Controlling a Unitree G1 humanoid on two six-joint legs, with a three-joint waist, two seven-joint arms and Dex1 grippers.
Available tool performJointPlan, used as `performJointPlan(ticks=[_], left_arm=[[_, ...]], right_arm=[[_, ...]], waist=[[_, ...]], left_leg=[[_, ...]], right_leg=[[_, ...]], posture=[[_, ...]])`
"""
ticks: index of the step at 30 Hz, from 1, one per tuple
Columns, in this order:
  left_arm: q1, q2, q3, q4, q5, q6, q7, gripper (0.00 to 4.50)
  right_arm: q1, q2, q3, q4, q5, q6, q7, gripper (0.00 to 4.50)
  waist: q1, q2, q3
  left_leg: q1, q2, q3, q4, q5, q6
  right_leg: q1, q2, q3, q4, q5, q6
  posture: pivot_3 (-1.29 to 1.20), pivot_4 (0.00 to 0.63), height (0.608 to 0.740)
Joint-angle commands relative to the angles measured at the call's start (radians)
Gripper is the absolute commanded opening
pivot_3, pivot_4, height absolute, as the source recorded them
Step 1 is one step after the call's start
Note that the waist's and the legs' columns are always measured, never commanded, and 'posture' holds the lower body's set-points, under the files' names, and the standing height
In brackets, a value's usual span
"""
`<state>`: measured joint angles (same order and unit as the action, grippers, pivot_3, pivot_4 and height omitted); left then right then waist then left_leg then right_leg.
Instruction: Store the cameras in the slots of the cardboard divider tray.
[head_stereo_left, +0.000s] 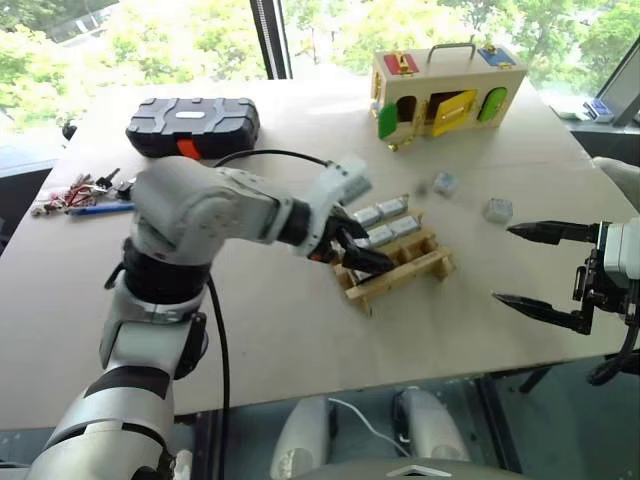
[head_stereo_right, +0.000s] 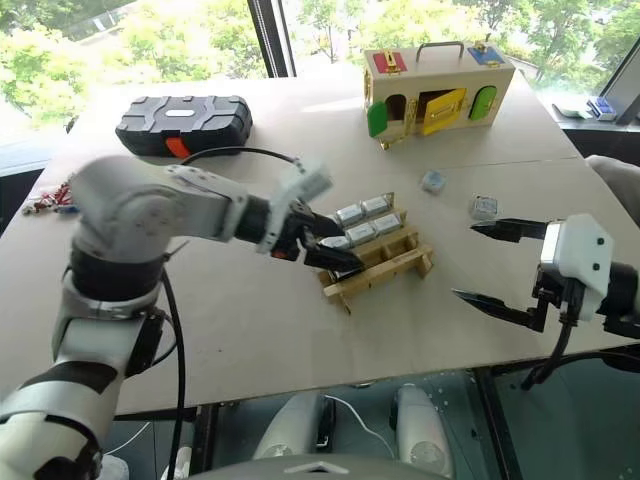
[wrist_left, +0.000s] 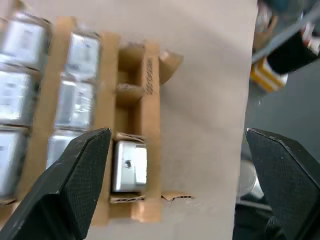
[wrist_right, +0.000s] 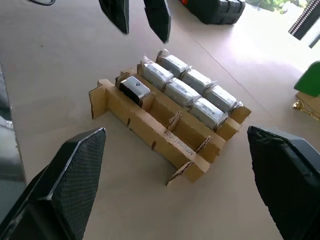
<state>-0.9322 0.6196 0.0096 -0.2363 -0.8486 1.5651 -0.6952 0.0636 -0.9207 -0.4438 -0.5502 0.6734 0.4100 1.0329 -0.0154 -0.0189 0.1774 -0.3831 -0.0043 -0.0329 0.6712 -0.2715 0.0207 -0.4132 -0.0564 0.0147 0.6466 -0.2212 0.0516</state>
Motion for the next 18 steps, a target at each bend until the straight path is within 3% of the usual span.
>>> performJointPlan(ticks=[1,2,7,10,18], left_arm=[[0.114,0.018,0.175,0.042,0.047,-0.256,-0.027,4.45],[0.175,0.039,0.169,0.035,0.126,-0.406,-0.039,4.45],[0.365,0.092,0.231,0.054,0.1,-0.67,-0.315,4.45],[0.443,0.118,0.257,0.068,0.085,-0.74,-0.4,4.45],[0.497,0.159,0.242,0.041,0.105,-0.905,-0.51,4.45]], right_arm=[[-0.036,0.045,0.003,0.013,-0.02,0.03,-0.128,4.5],[-0.059,0.069,0.017,0.033,-0.067,0.008,-0.178,4.5],[-0.225,0.118,0.186,0.172,-0.245,0.221,-0.459,4.5],[-0.375,0.231,0.233,0.293,-0.251,0.337,-0.588,4.5],[-0.632,0.4,0.241,0.681,-0.416,0.344,-0.862,4.5]], waist=[[0.002,0.0,0.0],[0.002,0.0,0.0],[0.006,-0.002,0.0],[0.004,-0.002,0.0],[0.01,-0.001,0.0]], left_leg=[[0.0,0.0,0.0,0.0,0.0,0.0],[0.0,0.0,0.0,0.0,0.0,0.0],[-0.001,0.0,0.001,0.001,0.002,-0.004],[-0.001,0.0,0.003,0.001,0.002,-0.004],[-0.004,-0.001,0.0,0.0,0.001,-0.002]], right_leg=[[0.0,0.0,0.0,0.0,0.0,0.0],[0.0,0.0,0.0,0.001,0.0,0.0],[-0.001,-0.001,0.001,0.001,0.0,-0.001],[-0.001,-0.002,0.003,0.0,0.0,-0.003],[-0.002,-0.002,0.0,-0.001,0.001,-0.001]], posture=[[0.0,0.15,0.74],[0.0,0.15,0.74],[0.0,0.15,0.74],[0.0,0.15,0.74],[0.0,0.15,0.74]])
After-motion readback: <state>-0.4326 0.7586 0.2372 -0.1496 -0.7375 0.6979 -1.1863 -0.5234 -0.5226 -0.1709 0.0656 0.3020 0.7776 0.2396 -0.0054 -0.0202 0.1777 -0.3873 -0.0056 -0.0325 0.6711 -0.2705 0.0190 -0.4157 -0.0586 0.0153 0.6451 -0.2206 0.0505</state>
